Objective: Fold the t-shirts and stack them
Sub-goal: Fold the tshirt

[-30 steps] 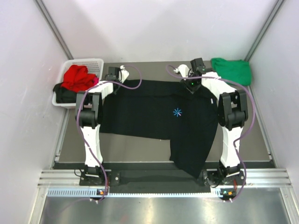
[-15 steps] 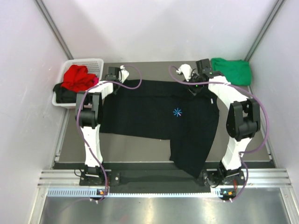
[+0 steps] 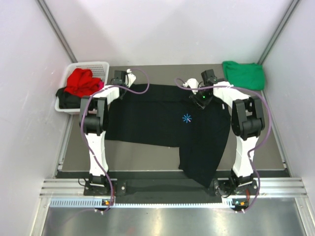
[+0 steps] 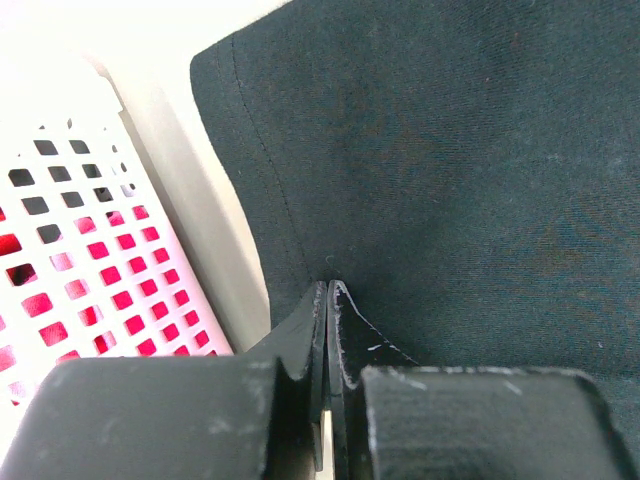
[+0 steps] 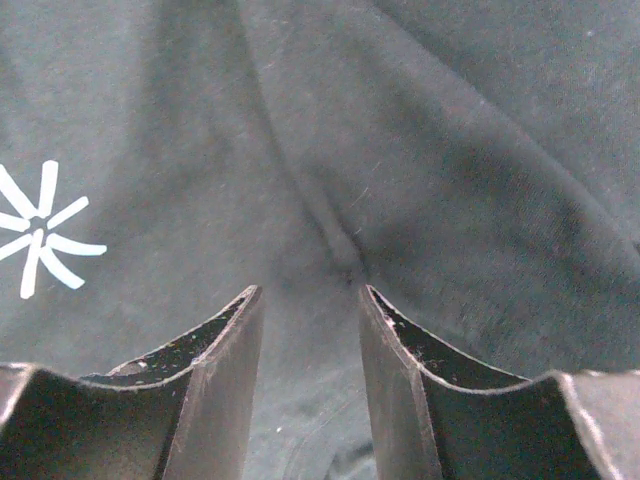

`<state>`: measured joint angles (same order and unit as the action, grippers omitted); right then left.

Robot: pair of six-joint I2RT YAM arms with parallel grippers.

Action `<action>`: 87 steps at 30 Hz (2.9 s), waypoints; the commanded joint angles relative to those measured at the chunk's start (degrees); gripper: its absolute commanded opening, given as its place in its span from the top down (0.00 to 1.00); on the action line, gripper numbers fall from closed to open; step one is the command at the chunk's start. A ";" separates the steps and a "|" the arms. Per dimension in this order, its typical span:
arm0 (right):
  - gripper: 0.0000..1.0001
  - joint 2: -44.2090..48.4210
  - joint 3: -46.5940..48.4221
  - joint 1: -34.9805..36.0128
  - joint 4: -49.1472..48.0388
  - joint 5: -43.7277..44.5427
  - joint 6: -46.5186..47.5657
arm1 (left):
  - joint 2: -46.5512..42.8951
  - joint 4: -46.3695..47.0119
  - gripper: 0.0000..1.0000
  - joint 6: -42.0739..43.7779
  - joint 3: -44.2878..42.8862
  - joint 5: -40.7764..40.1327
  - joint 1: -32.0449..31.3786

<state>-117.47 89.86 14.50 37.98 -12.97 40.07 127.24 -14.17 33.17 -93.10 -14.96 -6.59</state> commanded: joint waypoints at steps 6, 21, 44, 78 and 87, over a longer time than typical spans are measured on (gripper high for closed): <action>0.57 -1.80 5.41 -0.70 -0.97 1.63 1.58 | -1.38 -0.50 1.00 0.23 0.38 -0.68 0.00; 0.57 -4.52 5.76 -1.58 -0.97 3.57 1.94 | -1.03 -0.42 1.00 0.41 0.20 -0.95 0.00; 0.95 -0.75 5.58 -2.46 -0.19 2.69 -1.66 | -1.47 -0.33 1.00 0.67 0.20 -1.04 -0.44; 0.96 17.98 -7.86 15.82 6.59 1.81 -11.42 | -2.70 1.17 1.00 0.41 0.81 -0.77 -0.35; 0.58 14.29 -0.93 13.19 3.51 6.55 -13.88 | -3.05 1.25 1.00 0.93 0.90 -1.21 -0.27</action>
<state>-102.56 83.57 29.52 44.49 -9.02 28.16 127.24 -13.76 33.82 -92.86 -15.84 -6.90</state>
